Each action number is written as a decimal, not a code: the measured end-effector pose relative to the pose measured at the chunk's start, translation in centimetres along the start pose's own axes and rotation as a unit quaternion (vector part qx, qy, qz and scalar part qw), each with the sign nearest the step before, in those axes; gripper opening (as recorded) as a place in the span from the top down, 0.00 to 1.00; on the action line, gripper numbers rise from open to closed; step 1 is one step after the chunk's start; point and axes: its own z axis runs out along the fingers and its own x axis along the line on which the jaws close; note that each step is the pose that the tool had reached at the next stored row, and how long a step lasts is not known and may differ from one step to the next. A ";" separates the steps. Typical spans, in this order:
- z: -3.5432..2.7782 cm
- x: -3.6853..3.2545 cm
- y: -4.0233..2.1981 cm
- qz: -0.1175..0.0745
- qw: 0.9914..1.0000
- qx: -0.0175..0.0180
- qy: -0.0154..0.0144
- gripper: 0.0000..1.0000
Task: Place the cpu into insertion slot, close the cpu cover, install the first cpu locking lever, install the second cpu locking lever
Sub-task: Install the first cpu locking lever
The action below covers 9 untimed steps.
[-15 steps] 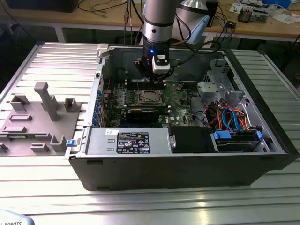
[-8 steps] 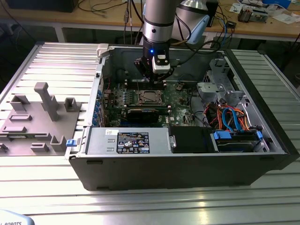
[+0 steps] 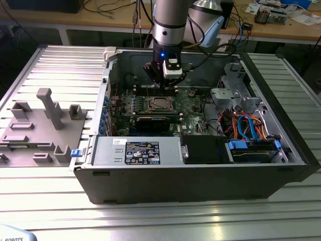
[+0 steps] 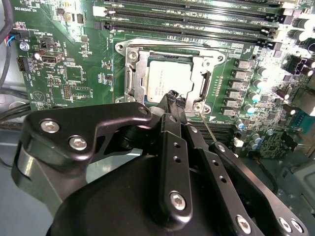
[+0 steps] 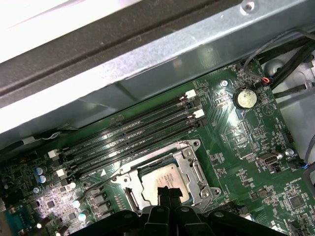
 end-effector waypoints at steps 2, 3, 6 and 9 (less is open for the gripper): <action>0.00 0.00 0.00 -0.001 1.000 0.000 0.000 0.89; 0.00 0.00 0.00 -0.001 1.000 0.000 0.000 0.89; 0.00 0.00 0.00 -0.002 1.000 0.000 0.000 0.89; 0.00 0.00 0.00 -0.002 1.000 0.000 0.000 0.89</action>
